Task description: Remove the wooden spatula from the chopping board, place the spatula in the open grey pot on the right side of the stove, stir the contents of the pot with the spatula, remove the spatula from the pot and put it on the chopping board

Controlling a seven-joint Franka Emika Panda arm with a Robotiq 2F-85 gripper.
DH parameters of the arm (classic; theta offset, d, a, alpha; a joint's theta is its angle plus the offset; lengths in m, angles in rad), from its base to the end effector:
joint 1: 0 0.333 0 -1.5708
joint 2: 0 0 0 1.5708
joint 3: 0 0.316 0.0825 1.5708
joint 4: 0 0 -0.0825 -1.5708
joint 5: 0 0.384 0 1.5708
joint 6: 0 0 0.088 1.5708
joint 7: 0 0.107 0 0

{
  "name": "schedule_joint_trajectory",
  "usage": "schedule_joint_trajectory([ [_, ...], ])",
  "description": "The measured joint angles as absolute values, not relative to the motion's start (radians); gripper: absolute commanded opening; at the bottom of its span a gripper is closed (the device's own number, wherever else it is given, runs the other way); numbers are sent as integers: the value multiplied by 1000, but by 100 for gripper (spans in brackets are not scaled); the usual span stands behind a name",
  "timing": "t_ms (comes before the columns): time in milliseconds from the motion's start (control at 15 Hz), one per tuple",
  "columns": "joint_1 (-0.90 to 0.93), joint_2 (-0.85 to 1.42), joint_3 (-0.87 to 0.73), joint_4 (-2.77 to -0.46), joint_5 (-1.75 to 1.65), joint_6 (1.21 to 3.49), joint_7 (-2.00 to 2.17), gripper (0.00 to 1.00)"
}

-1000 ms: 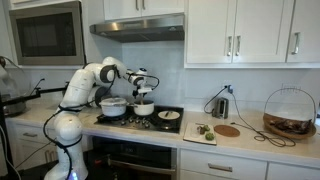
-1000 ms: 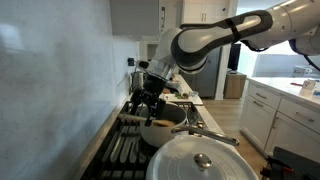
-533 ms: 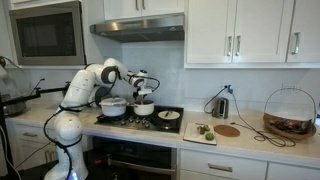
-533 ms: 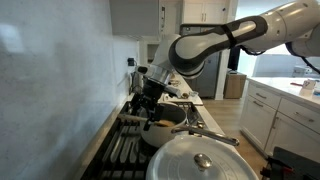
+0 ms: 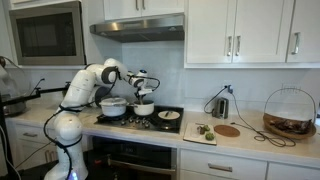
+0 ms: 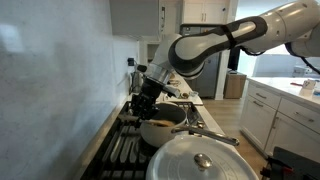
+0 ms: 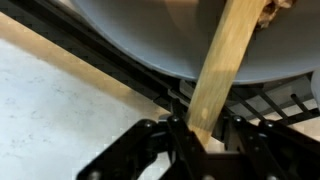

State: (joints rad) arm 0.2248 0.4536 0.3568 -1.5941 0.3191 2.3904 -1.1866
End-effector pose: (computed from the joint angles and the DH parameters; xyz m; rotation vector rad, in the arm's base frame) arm 0.6107 0.3595 0.4243 -2.0309 -1.9117 -0.6580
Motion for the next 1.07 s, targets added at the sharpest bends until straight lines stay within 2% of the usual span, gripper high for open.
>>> schedule_joint_trajectory([
  [133,225,454,357,-1593,318,2395,-1187,0],
  [1067,229,454,358,-1551,279,2405,-1187,2],
])
